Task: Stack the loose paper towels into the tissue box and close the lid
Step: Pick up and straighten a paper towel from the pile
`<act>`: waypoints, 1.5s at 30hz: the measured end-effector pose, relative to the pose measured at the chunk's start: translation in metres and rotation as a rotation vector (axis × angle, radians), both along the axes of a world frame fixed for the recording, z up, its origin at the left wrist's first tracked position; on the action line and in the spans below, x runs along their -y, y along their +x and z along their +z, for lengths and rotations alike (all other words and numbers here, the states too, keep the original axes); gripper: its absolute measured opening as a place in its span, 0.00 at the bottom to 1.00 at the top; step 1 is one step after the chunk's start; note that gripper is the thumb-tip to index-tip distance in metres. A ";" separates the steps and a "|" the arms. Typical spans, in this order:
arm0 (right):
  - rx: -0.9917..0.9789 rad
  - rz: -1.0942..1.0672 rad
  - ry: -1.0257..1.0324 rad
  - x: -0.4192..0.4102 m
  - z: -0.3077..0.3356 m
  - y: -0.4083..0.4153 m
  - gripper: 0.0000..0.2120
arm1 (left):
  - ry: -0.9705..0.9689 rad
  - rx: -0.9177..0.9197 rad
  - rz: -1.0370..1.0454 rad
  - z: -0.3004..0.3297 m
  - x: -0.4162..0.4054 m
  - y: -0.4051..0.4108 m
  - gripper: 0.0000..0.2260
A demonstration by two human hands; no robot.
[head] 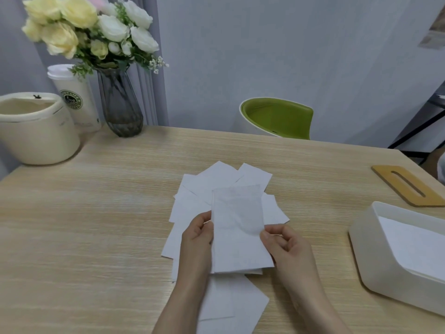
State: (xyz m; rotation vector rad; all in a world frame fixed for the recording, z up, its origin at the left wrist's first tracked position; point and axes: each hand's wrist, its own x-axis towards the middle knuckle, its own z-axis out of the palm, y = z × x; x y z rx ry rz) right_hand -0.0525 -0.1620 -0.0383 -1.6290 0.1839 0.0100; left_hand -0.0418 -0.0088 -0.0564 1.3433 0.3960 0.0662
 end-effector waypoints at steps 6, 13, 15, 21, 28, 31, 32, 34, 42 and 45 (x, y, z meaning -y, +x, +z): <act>0.024 -0.018 0.006 -0.002 -0.002 -0.002 0.02 | -0.027 0.007 0.010 0.002 0.000 -0.001 0.10; 0.022 -0.038 0.014 -0.005 -0.003 -0.004 0.01 | -0.087 0.016 -0.018 0.005 0.000 -0.003 0.10; 0.022 -0.022 0.010 -0.004 -0.003 -0.004 0.01 | -0.093 0.016 -0.016 0.005 -0.001 -0.003 0.11; 0.060 -0.033 -0.046 -0.001 -0.006 -0.004 0.02 | -0.100 0.021 -0.014 0.003 0.000 -0.003 0.11; 0.049 0.043 -0.173 -0.002 -0.009 0.001 0.12 | -0.127 0.030 -0.010 0.001 -0.001 -0.002 0.10; 0.040 0.080 -0.143 -0.003 -0.009 0.002 0.10 | -0.123 0.048 -0.003 0.000 0.000 -0.002 0.11; 0.033 0.077 -0.130 -0.004 -0.008 0.002 0.10 | -0.104 0.060 0.003 0.000 0.001 -0.001 0.11; 0.020 0.068 -0.080 -0.005 -0.007 0.002 0.08 | -0.028 0.100 -0.001 0.000 0.003 -0.001 0.12; 0.028 0.150 -0.013 -0.013 -0.003 -0.003 0.07 | 0.207 0.125 -0.083 -0.006 0.010 -0.004 0.06; 0.015 0.163 -0.040 -0.014 -0.002 -0.004 0.07 | 0.200 0.124 -0.074 -0.007 0.009 -0.004 0.04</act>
